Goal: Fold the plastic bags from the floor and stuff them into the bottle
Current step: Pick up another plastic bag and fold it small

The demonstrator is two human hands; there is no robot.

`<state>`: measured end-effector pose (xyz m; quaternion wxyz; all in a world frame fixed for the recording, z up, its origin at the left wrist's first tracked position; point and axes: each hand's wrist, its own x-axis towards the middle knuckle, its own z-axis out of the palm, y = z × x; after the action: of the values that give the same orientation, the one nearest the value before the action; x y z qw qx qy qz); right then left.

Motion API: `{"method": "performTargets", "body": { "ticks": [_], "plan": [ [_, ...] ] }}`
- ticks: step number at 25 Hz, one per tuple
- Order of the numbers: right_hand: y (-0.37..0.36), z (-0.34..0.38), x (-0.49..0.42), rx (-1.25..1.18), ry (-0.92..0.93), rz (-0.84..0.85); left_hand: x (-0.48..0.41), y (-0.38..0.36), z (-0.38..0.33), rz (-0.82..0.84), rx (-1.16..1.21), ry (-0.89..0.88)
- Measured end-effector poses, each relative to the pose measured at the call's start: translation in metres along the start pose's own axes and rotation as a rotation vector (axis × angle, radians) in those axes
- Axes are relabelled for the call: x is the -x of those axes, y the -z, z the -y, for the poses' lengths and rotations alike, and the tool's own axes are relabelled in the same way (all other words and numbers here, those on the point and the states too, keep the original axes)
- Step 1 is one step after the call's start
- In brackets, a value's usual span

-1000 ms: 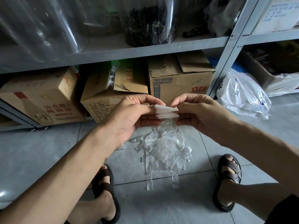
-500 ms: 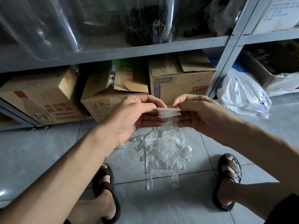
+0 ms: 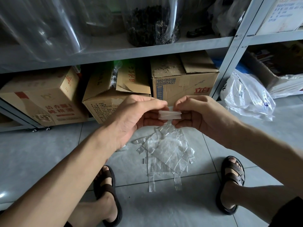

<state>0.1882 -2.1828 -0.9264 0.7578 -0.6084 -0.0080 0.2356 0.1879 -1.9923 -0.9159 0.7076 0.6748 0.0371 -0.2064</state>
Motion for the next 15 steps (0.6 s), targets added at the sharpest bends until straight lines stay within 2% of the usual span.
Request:
{"method": "performTargets", "body": {
  "ticks": [10,15],
  "plan": [
    [0.003,-0.008,-0.004,0.061,0.049,-0.020,-0.002,0.009,0.001,-0.011,-0.146,-0.053],
    [-0.001,-0.012,-0.008,0.073,0.118,-0.077,-0.005,0.016,0.003,-0.093,-0.221,-0.138]
  ]
}}
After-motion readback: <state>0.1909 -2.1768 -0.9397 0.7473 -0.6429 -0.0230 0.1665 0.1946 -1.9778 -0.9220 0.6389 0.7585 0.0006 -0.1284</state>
